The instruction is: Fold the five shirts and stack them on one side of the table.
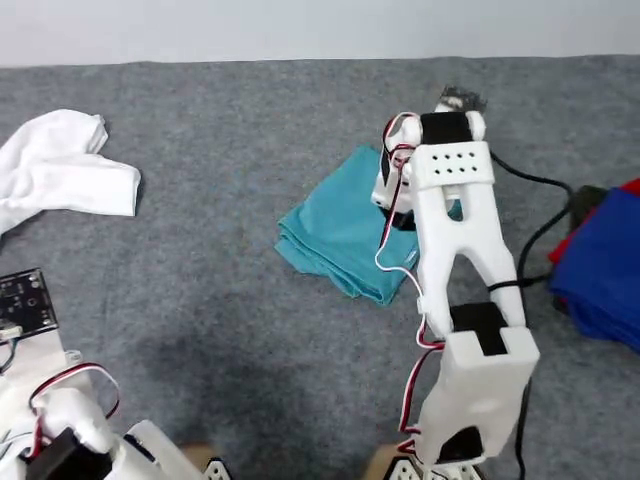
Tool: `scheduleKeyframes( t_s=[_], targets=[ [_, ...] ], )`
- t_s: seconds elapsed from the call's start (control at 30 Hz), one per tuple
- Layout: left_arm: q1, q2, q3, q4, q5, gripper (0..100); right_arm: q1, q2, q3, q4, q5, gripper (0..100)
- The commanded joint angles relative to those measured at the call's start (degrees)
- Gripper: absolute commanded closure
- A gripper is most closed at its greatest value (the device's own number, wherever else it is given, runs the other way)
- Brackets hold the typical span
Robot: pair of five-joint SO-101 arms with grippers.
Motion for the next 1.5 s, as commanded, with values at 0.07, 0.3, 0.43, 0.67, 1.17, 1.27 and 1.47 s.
scheduleKeyframes(
  t_s=[0.07, 0.3, 0.43, 0.67, 1.17, 1.27, 1.47],
  targets=[
    [-0.44, -0.18, -1.36, -1.14, 0.0, 100, 4.44, -2.33, -1.14, 3.56, -0.35, 98.8],
    [-0.44, -0.18, -1.63, -1.05, 0.09, 100, 6.02, -6.81, 3.78, 3.3, -0.44, 98.8],
    [-0.53, -0.18, -1.71, -1.05, 0.09, 100, 5.32, -10.24, 9.67, 2.33, -0.7, 98.8],
    [-0.53, -0.18, -1.54, -1.05, 0.09, 100, 5.49, -19.74, 24.97, -11.03, -0.62, 98.3],
    [-0.53, -0.18, -1.27, -1.05, 0.09, 100, 4.44, -10.77, 33.67, -31.52, -0.7, 72.8],
    [-0.53, -0.18, -1.27, -1.05, 0.09, 100, 2.68, -7.96, 33.67, -34.51, -0.7, 72.8],
    [-0.44, -0.18, -0.75, -1.05, 0.09, 100, 0.22, -6.37, 33.58, -39.43, -3.16, 72.9]
  ],
)
